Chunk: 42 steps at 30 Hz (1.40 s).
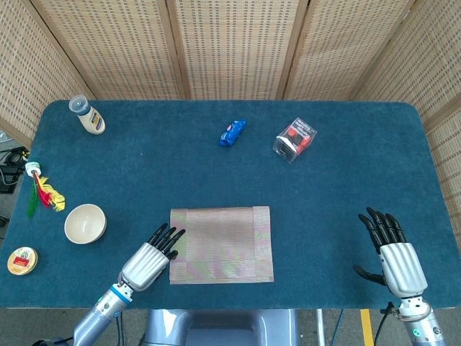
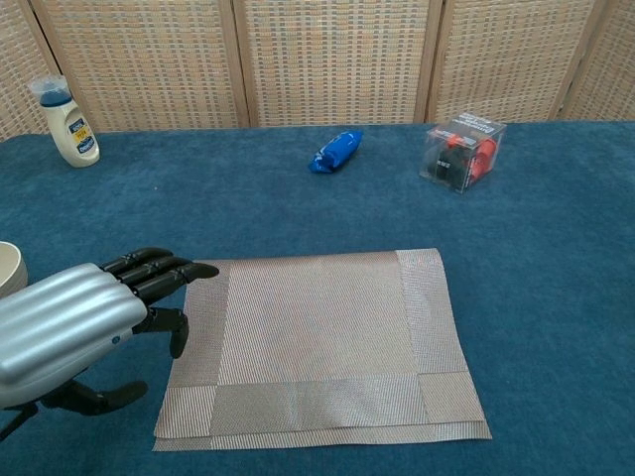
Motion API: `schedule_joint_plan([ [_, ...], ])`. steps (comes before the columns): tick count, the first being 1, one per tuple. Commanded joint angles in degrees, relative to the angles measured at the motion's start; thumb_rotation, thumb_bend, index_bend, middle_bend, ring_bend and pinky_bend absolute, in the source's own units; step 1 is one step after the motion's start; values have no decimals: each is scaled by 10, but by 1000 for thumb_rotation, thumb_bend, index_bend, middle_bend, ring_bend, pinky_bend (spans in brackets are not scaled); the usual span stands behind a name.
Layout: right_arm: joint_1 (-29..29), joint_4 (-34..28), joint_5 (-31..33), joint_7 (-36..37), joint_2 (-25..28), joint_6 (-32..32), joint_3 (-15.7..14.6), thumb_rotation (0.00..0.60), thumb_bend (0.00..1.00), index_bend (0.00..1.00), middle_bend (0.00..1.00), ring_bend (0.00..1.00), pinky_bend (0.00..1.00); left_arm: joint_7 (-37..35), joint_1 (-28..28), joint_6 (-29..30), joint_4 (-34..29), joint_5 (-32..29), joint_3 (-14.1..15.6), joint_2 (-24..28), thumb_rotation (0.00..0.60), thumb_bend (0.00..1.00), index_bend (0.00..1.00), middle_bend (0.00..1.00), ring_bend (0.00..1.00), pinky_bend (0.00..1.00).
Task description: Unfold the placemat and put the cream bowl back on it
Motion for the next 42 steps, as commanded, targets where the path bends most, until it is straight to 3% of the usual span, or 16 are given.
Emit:
schedule_joint_plan([
  [1,0,0,0,1,0,0,0,600,169,92,0,0,0,5,1,-5,-2,-1,5,2,600,333,386,0,0,0],
  [22,1,0,1,2,0,-2,1,600,170,92,0,0,0,17,4,-23,19,0,20,-28,600,332,408,0,0,0],
  [42,0,-3,2,5,2,-1,1,600,170,92,0,0,0,27,10,-22,16,2,27,-25,600,333,407,0,0,0],
])
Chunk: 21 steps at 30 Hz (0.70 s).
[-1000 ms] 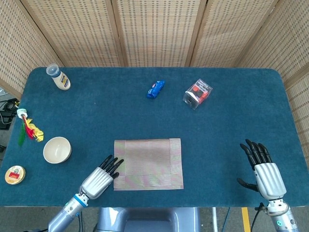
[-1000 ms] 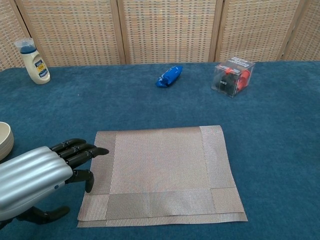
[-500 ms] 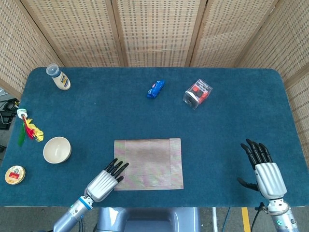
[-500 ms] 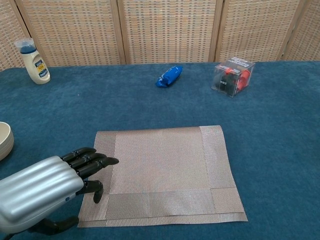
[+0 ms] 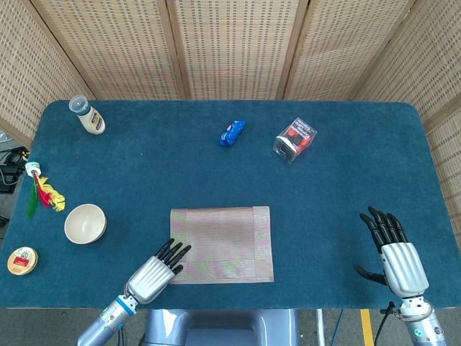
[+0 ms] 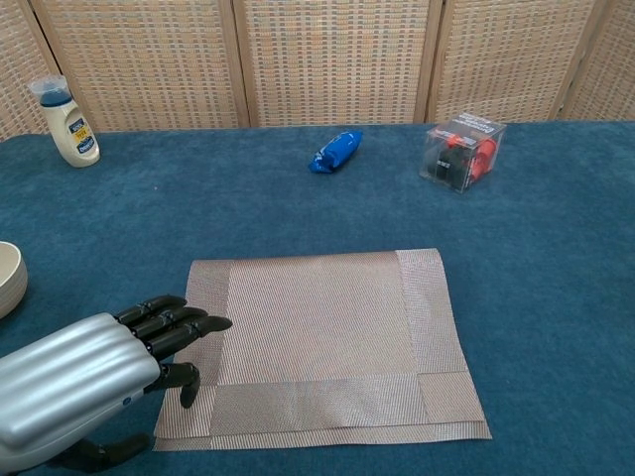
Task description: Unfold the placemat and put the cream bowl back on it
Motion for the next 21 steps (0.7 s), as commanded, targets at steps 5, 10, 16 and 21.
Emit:
schedule_joint_plan([
  [5,0,0,1,1,0,1,1,600,169,92,0,0,0,1,-3,-10,11,-11,-9,-12,600,333,413,0,0,0],
  [10,0,0,-1,2,1,0,0,600,169,92,0,0,0,-7,-3,-4,20,-5,-10,-27,600,336,432,0,0,0],
  [16,0,-1,-2,1,0,0,0,600,170,92,0,0,0,-14,-4,-1,25,0,-9,-35,600,380,441,0,0,0],
  [21,0,-1,-2,1,1,-1,-1,600,169,92,0,0,0,-10,-4,-1,29,0,-10,-37,600,423,443,0,0,0],
])
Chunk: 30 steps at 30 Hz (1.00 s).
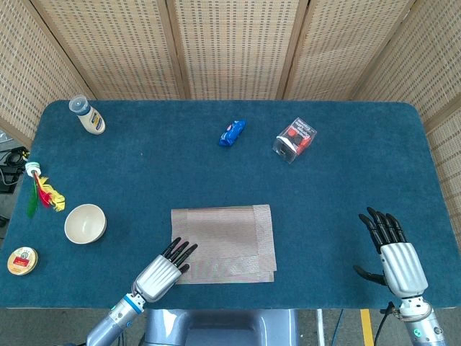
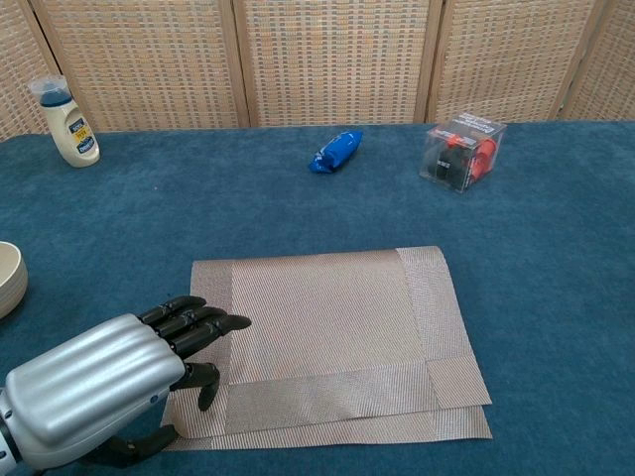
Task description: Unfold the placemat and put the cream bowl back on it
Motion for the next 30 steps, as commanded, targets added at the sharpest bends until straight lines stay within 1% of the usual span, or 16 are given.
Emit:
schedule_joint_plan([
  [1,0,0,0,0,0,0,0,600,169,92,0,0,0,2,0,0,2,0,0,-1,600,439,443,0,0,0],
  [11,0,-1,-1,1,1,0,0,600,169,92,0,0,0,0,0,-1,6,-5,-2,-2,600,477,469,0,0,0],
  [19,0,-2,-1,2,1,0,-1,600,169,92,0,0,0,-3,0,3,5,-4,-2,0,600,478,586,0,0,0],
  [24,0,-2,-1,3,2,1,-1,600,169,92,0,0,0,-2,0,3,4,-6,-3,1,600,479,592,0,0,0],
  [30,0,-2,-1,4,2,-1,-1,600,169,92,0,0,0,-2,-2,4,0,-8,-7,5,600,527,592,0,0,0],
])
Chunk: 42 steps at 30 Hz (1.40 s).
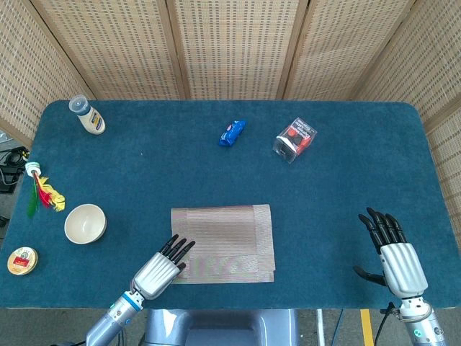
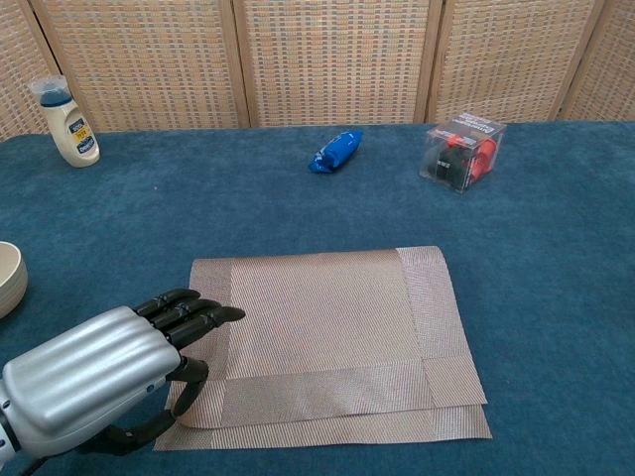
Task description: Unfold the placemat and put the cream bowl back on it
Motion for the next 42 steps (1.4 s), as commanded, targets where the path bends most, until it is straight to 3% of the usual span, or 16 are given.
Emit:
schedule_joint_plan([
  [1,0,0,0,0,0,0,0,600,169,92,0,0,0,0,-1,1,-3,0,-3,3,600,528,593,0,0,0],
  [11,0,-1,0,3,2,1,0,600,169,92,0,0,0,5,-21,6,-63,-15,-46,35,600,530,594,0,0,0],
  [16,2,2,9,5,2,-6,3,600,169,92,0,0,0,13,-44,-4,-101,-46,-97,59,600,530,577,0,0,0],
  [22,5,7,24,2,-1,-19,6,600,169,92,0,0,0,19,-88,-38,-122,-125,-193,85,600,530,574,0,0,0],
  [25,9,11,34,0,-3,-28,9,600,169,92,0,0,0,35,-119,-65,-111,-186,-245,93,600,530,571,0,0,0],
  [30,14,19,50,-9,-10,-43,13,600,169,92,0,0,0,66,-173,-99,-59,-272,-304,96,600,530,566,0,0,0],
  [39,22,28,64,-23,-23,-61,16,600,169,93,0,0,0,71,-258,-140,71,-349,-333,58,600,530,529,0,0,0],
  [42,24,32,70,-28,-27,-67,18,600,169,93,0,0,0,69,-281,-146,112,-367,-330,38,600,512,429,0,0,0],
])
